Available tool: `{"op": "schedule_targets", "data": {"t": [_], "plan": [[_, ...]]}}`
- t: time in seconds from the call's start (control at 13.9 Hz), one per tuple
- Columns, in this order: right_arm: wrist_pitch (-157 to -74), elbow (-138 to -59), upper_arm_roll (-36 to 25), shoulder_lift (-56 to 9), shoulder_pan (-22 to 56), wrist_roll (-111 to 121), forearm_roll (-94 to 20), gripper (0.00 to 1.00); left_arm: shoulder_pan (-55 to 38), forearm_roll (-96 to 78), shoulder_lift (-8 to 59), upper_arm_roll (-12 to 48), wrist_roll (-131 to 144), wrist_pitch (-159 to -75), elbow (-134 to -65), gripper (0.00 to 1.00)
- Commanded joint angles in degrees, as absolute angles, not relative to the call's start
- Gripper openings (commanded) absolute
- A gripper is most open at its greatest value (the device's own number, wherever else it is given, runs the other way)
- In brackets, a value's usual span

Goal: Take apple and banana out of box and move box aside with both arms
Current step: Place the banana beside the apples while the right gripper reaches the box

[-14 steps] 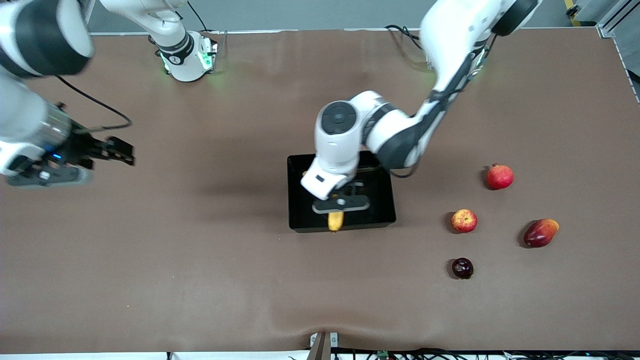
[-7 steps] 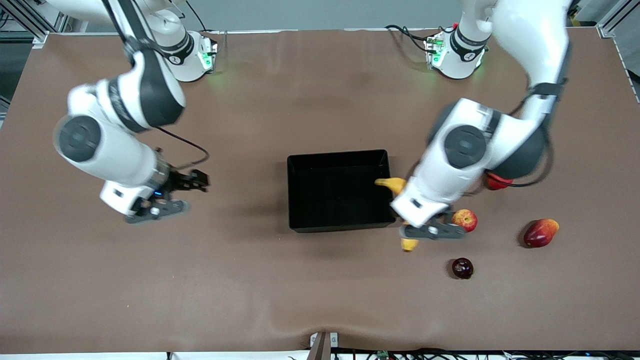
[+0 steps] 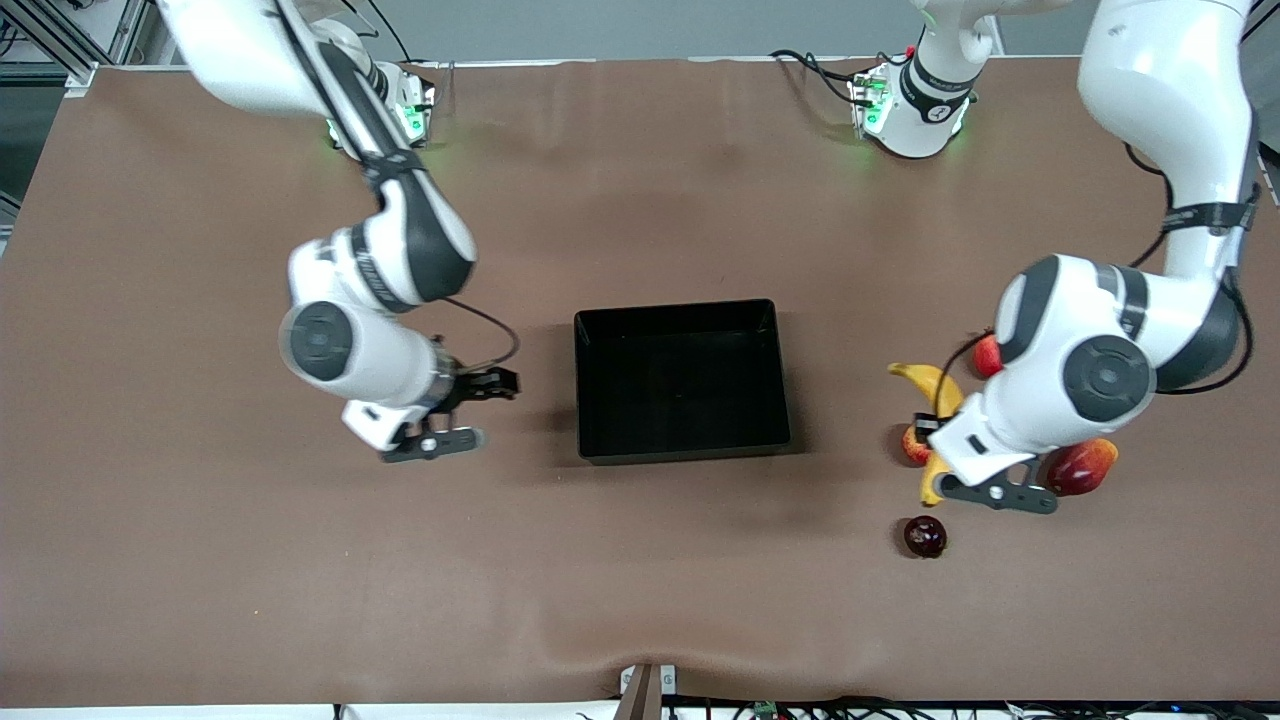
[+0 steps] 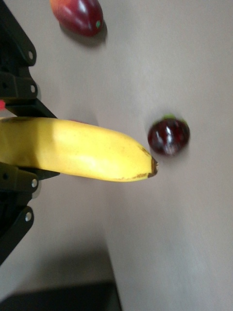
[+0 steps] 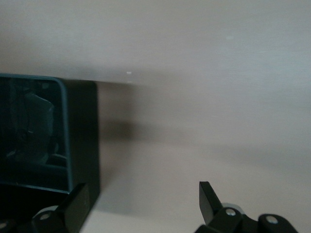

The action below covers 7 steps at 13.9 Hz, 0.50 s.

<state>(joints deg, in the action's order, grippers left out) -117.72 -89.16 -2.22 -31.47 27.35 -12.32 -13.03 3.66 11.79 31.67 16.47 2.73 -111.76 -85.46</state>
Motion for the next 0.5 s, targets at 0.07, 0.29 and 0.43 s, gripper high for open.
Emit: {"op": "schedule_targets", "data": {"t": [0.07, 0.29, 0.43], "plan": [[-122.3, -88.0, -3.0, -35.5, 34.6, -20.5, -13.3, 1.0, 9.3, 12.2, 32.8, 16.8, -7.4, -119.6, -90.1, 0.0], [-126.8, -88.2, -3.1, -38.4, 37.1, -20.5, -9.6, 1.0, 12.8, 12.2, 34.9, 16.8, -15.9, -121.8, -90.3, 0.0], [-127.1, -88.2, -3.0, -40.2, 38.1, -20.7, -6.6, 1.0, 15.0, 12.2, 37.7, 16.8, -20.5, -126.4, -90.3, 0.0]]}}
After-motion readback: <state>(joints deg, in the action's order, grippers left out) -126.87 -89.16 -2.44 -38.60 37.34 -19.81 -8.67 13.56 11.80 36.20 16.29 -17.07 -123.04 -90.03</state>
